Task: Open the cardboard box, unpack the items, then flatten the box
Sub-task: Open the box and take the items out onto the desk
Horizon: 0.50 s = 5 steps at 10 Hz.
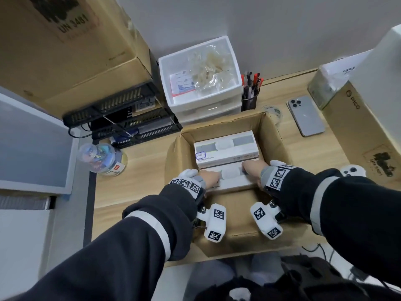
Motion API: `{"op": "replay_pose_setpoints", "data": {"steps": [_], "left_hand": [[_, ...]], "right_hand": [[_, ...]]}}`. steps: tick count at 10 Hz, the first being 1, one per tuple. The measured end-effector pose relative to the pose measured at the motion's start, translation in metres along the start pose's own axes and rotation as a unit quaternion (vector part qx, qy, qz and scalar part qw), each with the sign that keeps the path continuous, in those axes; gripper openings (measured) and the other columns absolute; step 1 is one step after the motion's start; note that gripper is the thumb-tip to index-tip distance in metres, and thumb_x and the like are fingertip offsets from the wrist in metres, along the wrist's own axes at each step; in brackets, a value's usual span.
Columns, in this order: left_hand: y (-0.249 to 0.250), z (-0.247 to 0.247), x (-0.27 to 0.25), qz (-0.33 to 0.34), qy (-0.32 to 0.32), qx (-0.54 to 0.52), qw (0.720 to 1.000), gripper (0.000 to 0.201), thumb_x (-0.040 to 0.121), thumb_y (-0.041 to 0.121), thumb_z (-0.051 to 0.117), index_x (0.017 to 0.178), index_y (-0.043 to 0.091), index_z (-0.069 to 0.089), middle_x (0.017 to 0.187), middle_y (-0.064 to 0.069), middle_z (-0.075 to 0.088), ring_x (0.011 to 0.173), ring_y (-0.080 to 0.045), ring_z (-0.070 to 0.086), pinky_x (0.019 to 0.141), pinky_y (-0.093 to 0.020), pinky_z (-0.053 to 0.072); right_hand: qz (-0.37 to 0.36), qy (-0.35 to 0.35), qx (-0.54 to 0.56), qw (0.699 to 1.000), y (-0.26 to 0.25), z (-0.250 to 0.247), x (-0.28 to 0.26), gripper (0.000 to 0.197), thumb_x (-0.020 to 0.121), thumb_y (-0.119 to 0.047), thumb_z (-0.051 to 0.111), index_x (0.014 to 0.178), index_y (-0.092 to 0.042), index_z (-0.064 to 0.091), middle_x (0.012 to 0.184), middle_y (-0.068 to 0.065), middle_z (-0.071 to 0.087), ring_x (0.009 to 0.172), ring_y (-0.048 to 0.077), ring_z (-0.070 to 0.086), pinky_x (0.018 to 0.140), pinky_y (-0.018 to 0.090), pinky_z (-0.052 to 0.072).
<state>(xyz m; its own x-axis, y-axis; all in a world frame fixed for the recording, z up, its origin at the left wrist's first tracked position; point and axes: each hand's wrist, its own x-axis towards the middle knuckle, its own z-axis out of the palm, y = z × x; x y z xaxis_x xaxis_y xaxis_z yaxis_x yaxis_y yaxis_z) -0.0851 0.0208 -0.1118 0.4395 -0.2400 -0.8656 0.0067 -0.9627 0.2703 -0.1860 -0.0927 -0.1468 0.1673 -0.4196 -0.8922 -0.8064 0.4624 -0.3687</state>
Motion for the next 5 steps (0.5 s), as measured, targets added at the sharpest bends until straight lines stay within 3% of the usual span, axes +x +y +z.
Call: {"op": "replay_pose_setpoints", "data": {"steps": [1,2,3,4,5], "left_hand": [[0.002,-0.001,-0.005,-0.034,-0.005,-0.042,0.999,0.016,0.095,0.014,0.052,0.106,0.002,0.051,0.120,-0.021,0.057,0.115,-0.039,0.055,0.105,-0.046,0.048],[0.011,-0.004,-0.020,-0.022,-0.039,-0.047,0.998,0.014,0.097,0.011,0.052,0.083,0.010,0.048,0.096,-0.012,0.048,0.089,-0.026,0.052,0.103,-0.040,0.047],[0.018,-0.012,-0.038,-0.025,-0.067,-0.061,0.996,0.009,0.088,0.013,0.057,0.084,0.013,0.049,0.088,-0.007,0.047,0.071,-0.020,0.047,0.087,-0.043,0.051],[0.025,-0.029,-0.056,-0.038,-0.069,-0.094,0.992,0.039,0.070,0.018,0.059,0.108,0.011,0.050,0.105,-0.010,0.056,0.090,-0.027,0.058,0.086,-0.040,0.051],[0.038,-0.053,-0.078,-0.029,-0.068,-0.088,0.993,0.070,0.054,0.024,0.064,0.122,0.013,0.050,0.126,-0.015,0.057,0.105,-0.035,0.061,0.087,-0.051,0.051]], "right_hand": [[0.011,-0.030,-0.039,0.999,0.004,-0.001,-0.002,0.026,0.097,-0.009,0.040,0.123,-0.007,0.040,0.122,0.005,0.040,0.113,0.019,0.037,0.093,0.025,0.028],[0.000,-0.019,-0.050,0.999,-0.002,-0.004,-0.033,0.035,0.097,-0.010,0.042,0.132,-0.009,0.044,0.116,0.006,0.039,0.104,0.021,0.037,0.088,0.026,0.029],[-0.012,-0.012,-0.084,0.996,-0.003,-0.013,-0.052,0.040,0.088,-0.013,0.049,0.127,-0.004,0.052,0.104,0.007,0.053,0.089,0.025,0.051,0.076,0.029,0.042],[0.018,-0.049,-0.078,0.996,-0.011,-0.032,-0.086,0.031,0.085,-0.021,0.052,0.114,-0.011,0.056,0.088,0.010,0.066,0.073,0.026,0.063,0.065,0.029,0.050],[0.026,-0.066,-0.111,0.991,-0.026,-0.056,-0.115,0.033,0.081,-0.034,0.058,0.107,-0.015,0.057,0.088,0.010,0.077,0.086,0.027,0.072,0.089,0.041,0.055]]}}
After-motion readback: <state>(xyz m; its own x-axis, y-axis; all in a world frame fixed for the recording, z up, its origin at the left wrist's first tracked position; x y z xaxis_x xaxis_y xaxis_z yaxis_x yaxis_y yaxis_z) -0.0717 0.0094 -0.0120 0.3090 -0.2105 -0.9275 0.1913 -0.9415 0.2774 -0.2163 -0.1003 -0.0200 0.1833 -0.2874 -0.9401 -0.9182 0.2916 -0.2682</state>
